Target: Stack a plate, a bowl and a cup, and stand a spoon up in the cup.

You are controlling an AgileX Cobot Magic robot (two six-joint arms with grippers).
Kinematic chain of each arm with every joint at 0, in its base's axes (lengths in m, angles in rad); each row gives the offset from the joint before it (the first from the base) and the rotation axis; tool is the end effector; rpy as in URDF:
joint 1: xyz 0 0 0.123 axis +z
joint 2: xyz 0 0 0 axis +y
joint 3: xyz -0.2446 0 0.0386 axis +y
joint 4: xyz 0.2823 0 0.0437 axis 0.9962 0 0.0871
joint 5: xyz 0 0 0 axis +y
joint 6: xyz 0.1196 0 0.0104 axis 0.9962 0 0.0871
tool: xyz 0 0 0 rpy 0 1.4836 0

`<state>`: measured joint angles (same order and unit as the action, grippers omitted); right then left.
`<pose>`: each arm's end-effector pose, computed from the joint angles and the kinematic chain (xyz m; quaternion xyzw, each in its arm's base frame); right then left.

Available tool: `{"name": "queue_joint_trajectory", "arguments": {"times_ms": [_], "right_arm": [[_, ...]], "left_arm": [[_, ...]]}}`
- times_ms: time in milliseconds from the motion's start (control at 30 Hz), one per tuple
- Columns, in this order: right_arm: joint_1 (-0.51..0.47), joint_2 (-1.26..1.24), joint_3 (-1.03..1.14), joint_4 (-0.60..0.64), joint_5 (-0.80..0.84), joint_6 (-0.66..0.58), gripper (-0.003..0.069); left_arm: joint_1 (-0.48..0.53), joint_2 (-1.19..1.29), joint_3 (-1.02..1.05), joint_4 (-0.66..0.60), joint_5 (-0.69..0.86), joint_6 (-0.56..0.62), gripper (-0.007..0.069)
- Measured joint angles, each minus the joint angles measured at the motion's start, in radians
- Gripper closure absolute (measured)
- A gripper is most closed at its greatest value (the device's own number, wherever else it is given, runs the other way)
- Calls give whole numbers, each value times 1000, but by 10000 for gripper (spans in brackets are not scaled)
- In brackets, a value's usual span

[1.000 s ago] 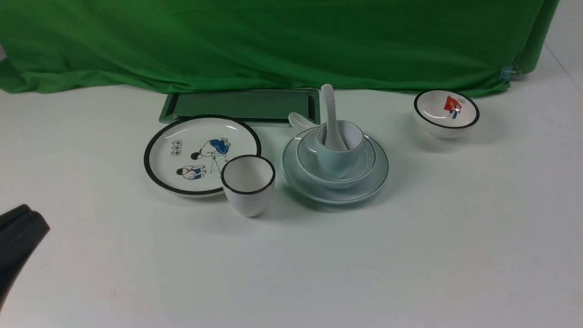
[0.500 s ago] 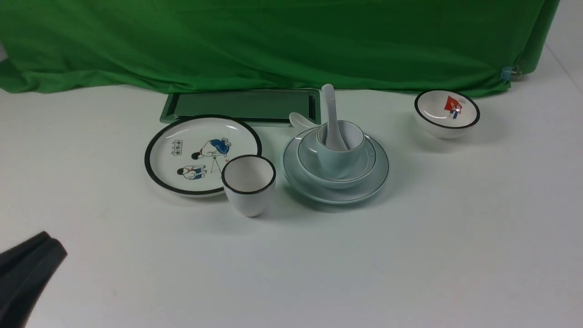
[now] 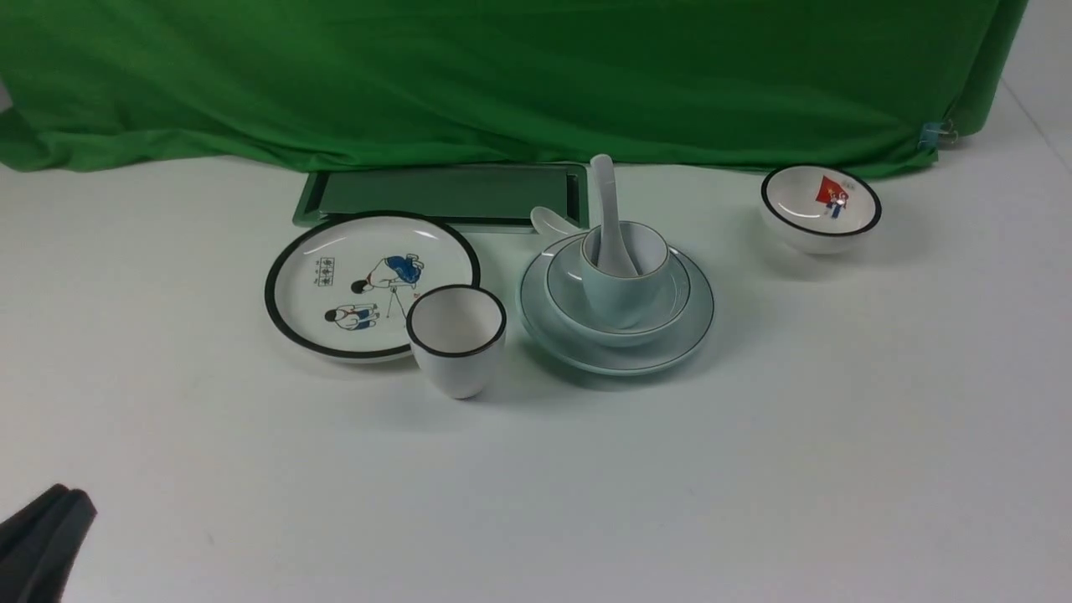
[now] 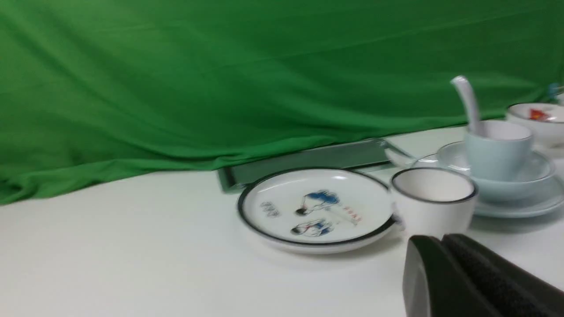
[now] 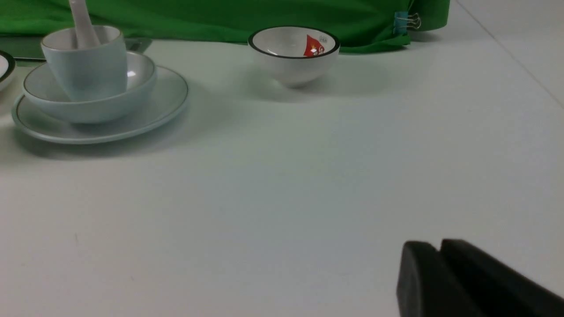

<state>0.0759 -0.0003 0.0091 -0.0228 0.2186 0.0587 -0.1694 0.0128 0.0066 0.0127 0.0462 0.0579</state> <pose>0.1565 0.0113 0.1859 -0.0133 0.7548 0.0350 0.6549 0.1568 -0.0267 0.2055 0.0835 0.6944 -0.0351 0.7138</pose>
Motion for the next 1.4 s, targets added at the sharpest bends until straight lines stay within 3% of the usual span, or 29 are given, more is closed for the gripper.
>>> {"name": "queue_joint_trajectory", "arguments": {"times_ms": [300,1400], "right_arm": [[0,0,0,1,0,0,555],[0,0,0,2,0,1,478]], "left_arm": [[33,0,1,-65,201,0,656],[47,-10,1,-63,202,1,656]]}}
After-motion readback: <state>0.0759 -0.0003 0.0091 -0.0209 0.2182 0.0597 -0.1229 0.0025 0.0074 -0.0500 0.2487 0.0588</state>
